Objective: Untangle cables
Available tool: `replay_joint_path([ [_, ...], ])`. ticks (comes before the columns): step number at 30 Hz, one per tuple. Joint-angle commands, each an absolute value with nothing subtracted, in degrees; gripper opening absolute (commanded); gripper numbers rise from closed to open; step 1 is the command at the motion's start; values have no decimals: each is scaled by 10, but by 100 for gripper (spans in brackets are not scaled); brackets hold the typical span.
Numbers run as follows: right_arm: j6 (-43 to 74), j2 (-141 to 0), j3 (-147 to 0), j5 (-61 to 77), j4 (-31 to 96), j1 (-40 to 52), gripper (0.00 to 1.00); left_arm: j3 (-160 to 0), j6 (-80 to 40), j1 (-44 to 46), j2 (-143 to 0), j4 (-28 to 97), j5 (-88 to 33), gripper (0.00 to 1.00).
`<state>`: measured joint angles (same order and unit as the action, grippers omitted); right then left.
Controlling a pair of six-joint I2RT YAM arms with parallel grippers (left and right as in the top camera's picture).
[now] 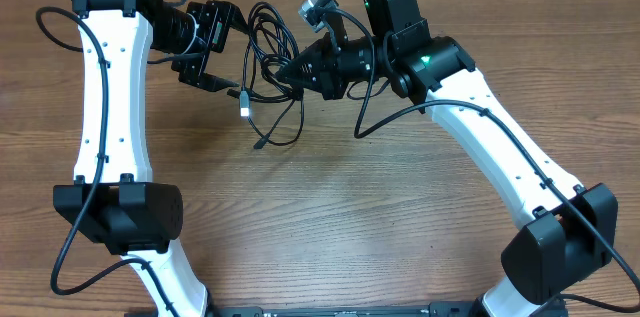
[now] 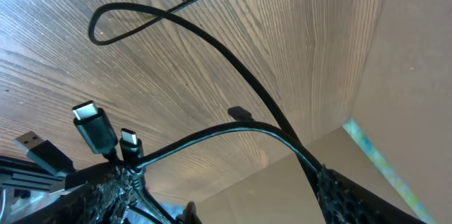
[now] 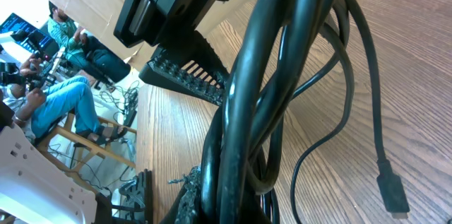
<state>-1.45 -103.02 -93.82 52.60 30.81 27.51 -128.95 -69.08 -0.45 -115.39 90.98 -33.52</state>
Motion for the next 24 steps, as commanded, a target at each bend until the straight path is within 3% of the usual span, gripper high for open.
replay_joint_path([
  [1, -16, -1018, -945, 552, 300, 277, 4, -1294, -712, -3, -1141, 905, -356, 85],
  [12, -20, -1018, -945, 525, 282, 277, 4, -1294, -710, -2, -1141, 895, -437, 79],
  [20, -68, -1018, -945, 510, 290, 278, 4, -1294, -703, -5, -1141, 894, -449, 80],
  [24, -100, -1018, -945, 495, 310, 278, 4, -1294, -703, -9, -1141, 880, -448, 86],
])
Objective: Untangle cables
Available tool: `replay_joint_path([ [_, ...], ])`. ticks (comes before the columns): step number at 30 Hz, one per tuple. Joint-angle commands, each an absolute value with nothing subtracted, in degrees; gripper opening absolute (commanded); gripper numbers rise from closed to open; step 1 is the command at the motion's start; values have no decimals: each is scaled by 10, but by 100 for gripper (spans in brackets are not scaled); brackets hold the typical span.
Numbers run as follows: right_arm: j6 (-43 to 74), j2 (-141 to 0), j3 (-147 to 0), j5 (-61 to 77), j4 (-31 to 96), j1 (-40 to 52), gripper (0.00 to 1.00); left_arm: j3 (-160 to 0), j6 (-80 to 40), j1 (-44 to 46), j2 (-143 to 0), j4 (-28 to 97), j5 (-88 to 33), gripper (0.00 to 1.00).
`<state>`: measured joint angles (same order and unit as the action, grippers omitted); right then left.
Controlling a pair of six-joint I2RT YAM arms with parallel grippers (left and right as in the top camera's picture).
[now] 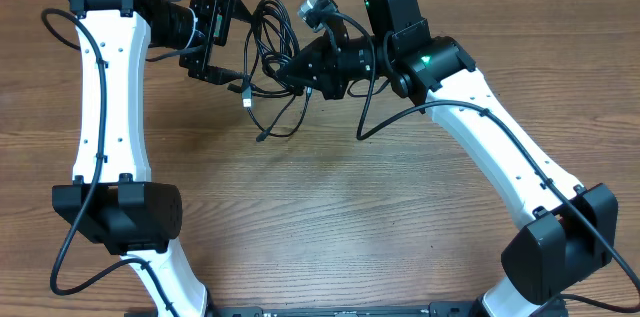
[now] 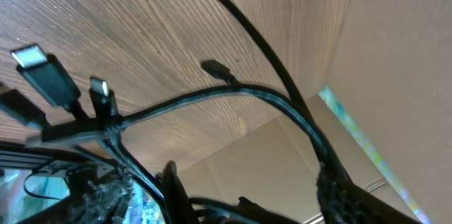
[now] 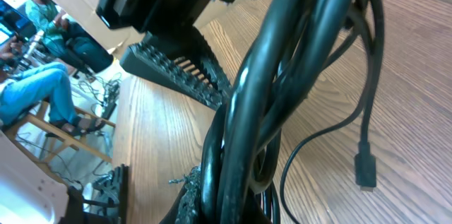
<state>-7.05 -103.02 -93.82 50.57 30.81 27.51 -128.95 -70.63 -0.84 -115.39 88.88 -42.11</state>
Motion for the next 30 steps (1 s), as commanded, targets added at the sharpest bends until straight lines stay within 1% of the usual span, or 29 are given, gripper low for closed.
replay_joint_path([
  [1, -110, -1018, -945, 492, 314, 278, 4, -1294, -703, -9, -1141, 872, -448, 87],
  [4, -119, -1018, -945, 489, 314, 278, 4, -1294, -703, -11, -1141, 862, -448, 88],
  [6, -150, -1018, -945, 488, 321, 278, 4, -1294, -703, -12, -1141, 861, -434, 88],
  [10, -153, -1018, -945, 420, 362, 278, 4, -1294, -682, -13, -1141, 866, -350, 79],
  [13, -153, -1018, -945, 398, 390, 278, 4, -1294, -578, -11, -1141, 868, -295, 69],
  [14, -153, -1018, -945, 394, 395, 278, 4, -1294, -550, -11, -1141, 868, -283, 68],
  [15, -153, -1018, -945, 384, 404, 278, 4, -1294, -498, -11, -1141, 871, -263, 69],
  [17, -152, -1018, -945, 377, 412, 278, 4, -1294, -451, -10, -1141, 873, -259, 72],
  [19, -146, -1018, -945, 370, 417, 278, 4, -1294, -397, -3, -1141, 880, -251, 78],
  [21, -103, -1018, -945, 357, 417, 278, 4, -1294, -347, 6, -1141, 888, -233, 83],
  [23, -42, -1018, -945, 321, 416, 278, 4, -1294, -320, 14, -1141, 900, -215, 84],
  [27, 99, -1018, -945, 243, 419, 278, 4, -1294, -317, 31, -1141, 920, -162, 87],
  [30, 207, -1018, -945, 226, 417, 278, 4, -1294, -325, 43, -1141, 919, -161, 87],
])
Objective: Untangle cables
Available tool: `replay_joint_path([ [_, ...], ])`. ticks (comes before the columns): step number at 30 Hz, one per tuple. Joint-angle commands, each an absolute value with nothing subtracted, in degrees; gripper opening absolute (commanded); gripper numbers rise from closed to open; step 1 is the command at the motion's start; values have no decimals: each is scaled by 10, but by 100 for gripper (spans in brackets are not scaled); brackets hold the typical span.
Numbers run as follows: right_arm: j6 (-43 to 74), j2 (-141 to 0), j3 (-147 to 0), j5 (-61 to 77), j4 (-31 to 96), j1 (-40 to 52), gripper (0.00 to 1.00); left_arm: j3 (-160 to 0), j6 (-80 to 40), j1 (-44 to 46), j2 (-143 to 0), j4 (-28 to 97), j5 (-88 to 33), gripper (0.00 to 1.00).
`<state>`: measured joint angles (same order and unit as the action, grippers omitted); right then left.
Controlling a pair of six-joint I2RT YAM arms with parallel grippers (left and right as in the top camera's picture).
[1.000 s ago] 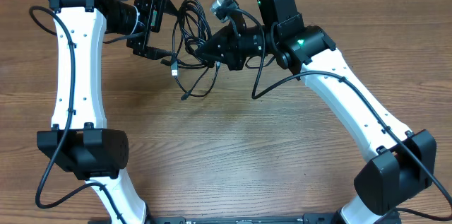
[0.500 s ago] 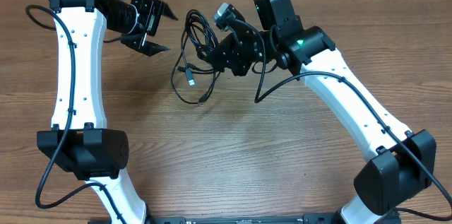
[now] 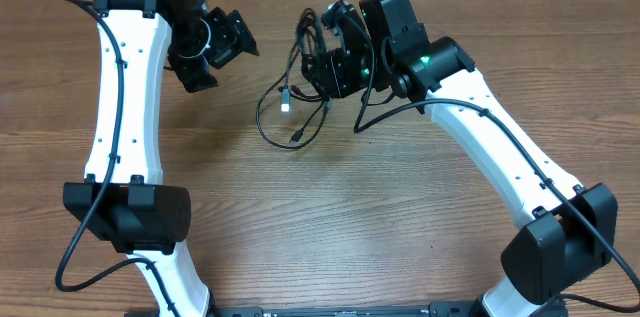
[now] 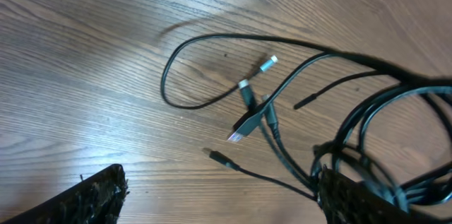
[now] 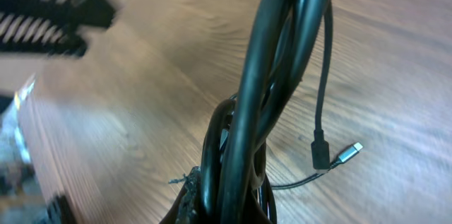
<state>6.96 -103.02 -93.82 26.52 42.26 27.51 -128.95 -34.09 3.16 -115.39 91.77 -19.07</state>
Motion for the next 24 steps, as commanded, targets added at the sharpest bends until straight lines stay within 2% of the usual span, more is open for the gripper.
replay_joint_path([
  [1, 282, -1018, -945, 225, 414, 278, 4, -1294, -339, 51, -1141, 919, -161, 78],
  [2, 327, -1018, -945, 225, 411, 278, 4, -1294, -348, 56, -1141, 919, -161, 74],
  [8, 684, -1018, -945, 222, 380, 271, 4, -1294, -406, 61, -1141, 919, -162, 75],
  [9, 800, -1018, -945, 215, 378, 271, 4, -1294, -423, 61, -1141, 919, -178, 78],
  [10, 844, -1018, -945, 214, 378, 271, 4, -1294, -436, 61, -1141, 919, -194, 80],
  [11, 939, -1018, -945, 208, 378, 271, 4, -1294, -469, 61, -1141, 919, -224, 80],
  [14, 1063, -1018, -945, 191, 377, 271, 4, -1294, -566, 61, -1141, 919, -294, 85],
  [17, 1089, -1018, -945, 191, 353, 271, 4, -1294, -672, 60, -1141, 919, -346, 73],
  [20, 1104, -1018, -945, 189, 322, 273, 4, -1294, -736, 61, -1141, 919, -362, 71],
  [24, 1127, -1018, -945, 189, 286, 275, 4, -1294, -778, 67, -1141, 919, -365, 63],
])
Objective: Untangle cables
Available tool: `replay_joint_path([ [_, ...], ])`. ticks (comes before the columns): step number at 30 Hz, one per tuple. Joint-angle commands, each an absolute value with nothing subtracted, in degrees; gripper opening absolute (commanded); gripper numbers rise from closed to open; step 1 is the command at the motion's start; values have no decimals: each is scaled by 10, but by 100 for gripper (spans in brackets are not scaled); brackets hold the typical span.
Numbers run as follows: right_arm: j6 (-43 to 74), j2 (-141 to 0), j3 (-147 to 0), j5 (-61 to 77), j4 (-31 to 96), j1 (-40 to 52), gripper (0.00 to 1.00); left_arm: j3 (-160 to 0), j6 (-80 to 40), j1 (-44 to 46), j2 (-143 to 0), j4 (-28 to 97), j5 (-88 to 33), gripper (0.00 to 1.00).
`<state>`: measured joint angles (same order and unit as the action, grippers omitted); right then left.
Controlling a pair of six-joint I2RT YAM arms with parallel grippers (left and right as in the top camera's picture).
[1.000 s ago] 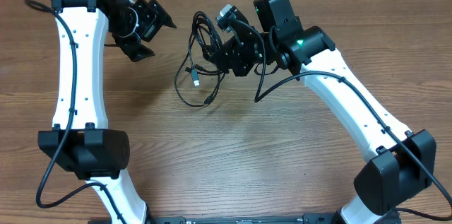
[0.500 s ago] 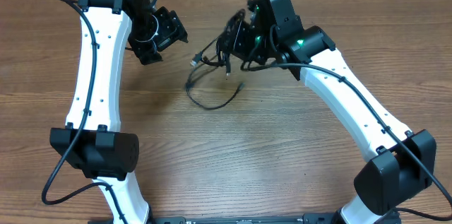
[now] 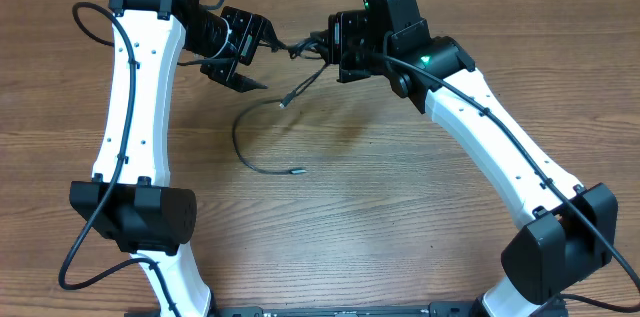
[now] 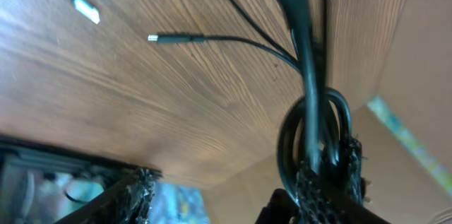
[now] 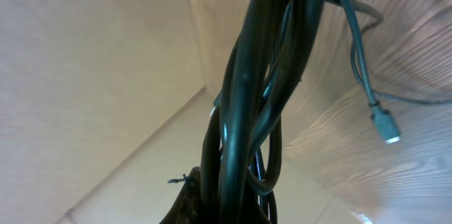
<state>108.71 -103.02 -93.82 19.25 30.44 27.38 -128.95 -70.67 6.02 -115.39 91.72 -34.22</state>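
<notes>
A tangle of black cables (image 3: 300, 47) stretches in the air between the two grippers. My right gripper (image 3: 325, 47) is shut on the thick twisted bundle (image 5: 261, 75), which hides its fingertips. My left gripper (image 3: 255, 57) stands open, its fingers (image 4: 134, 192) wide apart, and a cable loop (image 4: 311, 111) lies against the right-hand finger. One strand hangs down to a connector (image 3: 285, 103), also seen in the right wrist view (image 5: 387, 126). A thin cable (image 3: 240, 142) curves over the table to a free end (image 3: 298, 169).
The wooden table (image 3: 400, 217) carries only the trailing cable. A cardboard wall (image 5: 85, 75) rises just behind the grippers at the table's far edge. Both white arms (image 3: 130, 107) lean in from the front corners.
My left gripper, which stood open and apart to the left of the cables, is now at the bundle. The right gripper holds it further back, and one thin cable trails longer across the table.
Both grippers were at the tangle, cable ends between my left fingers, the right shut on the bundle. Then the same hold stood further back. Then the left was free and apart, the cables hanging from the right. Now the left is at the bundle again.
</notes>
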Motion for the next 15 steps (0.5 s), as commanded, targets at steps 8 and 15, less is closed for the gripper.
replay_joint_path([
  [8, 1127, -1018, -945, 189, 277, 303, 4, -1294, -903, 72, -1141, 906, -349, 60],
  [15, 1127, -1018, -945, 179, 278, 318, 4, -1294, -928, 72, -1141, 893, -311, 58],
])
